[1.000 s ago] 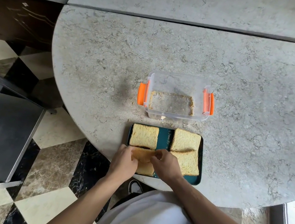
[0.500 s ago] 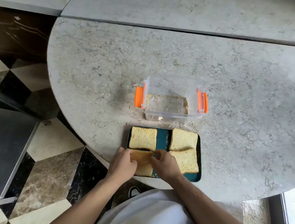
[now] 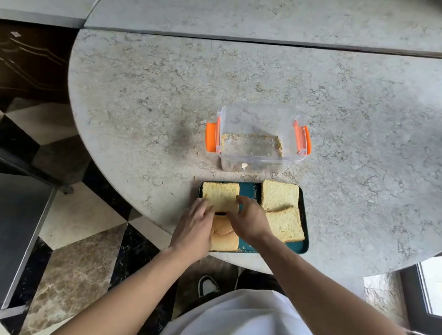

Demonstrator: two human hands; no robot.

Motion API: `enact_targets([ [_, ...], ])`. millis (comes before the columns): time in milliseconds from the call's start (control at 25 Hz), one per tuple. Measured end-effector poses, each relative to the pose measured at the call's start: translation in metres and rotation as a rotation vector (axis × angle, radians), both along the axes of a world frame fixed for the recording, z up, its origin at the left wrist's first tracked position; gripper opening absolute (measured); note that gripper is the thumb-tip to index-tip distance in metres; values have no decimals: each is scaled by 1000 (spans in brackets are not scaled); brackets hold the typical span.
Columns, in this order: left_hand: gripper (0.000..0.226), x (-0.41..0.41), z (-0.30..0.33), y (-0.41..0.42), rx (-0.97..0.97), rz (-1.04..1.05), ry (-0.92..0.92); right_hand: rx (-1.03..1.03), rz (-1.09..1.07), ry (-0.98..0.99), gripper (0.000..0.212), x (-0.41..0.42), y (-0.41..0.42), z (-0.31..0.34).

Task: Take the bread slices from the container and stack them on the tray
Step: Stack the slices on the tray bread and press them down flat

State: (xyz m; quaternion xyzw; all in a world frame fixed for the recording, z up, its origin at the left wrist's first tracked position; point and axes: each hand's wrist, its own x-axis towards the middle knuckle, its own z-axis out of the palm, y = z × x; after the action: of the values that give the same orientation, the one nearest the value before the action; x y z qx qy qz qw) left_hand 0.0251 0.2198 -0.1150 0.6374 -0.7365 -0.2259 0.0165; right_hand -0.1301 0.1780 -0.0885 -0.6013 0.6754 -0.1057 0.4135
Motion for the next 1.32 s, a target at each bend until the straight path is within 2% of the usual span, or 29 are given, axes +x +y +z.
enact_targets([
  [240, 64, 10, -5, 3, 9, -67, -49, 11, -13, -12, 61, 5, 7, -2],
  [400, 61, 8, 0, 1, -19, -39, -21, -56, -31, -11, 53, -6, 10, -3],
  [520, 57, -7, 4, -4, -3, 4, 66, -109, -114, -16, 44, -26, 8, -2],
  [680, 46, -42, 10, -16, 53, 77, 248, -164, -209, 92, 39, -59, 6, -4],
  [880, 45, -85, 7, -27, 167, 167, 405, -100, -293, 155, 48, -93, 11, -10],
  [1040, 53, -105, 5, -49, 251, 342, 405, -54, -308, 143, 53, -109, 4, -12],
  [1320, 50, -126, 2, -67, 321, 383, 381, 46, -268, 101, 48, -121, -7, -10],
])
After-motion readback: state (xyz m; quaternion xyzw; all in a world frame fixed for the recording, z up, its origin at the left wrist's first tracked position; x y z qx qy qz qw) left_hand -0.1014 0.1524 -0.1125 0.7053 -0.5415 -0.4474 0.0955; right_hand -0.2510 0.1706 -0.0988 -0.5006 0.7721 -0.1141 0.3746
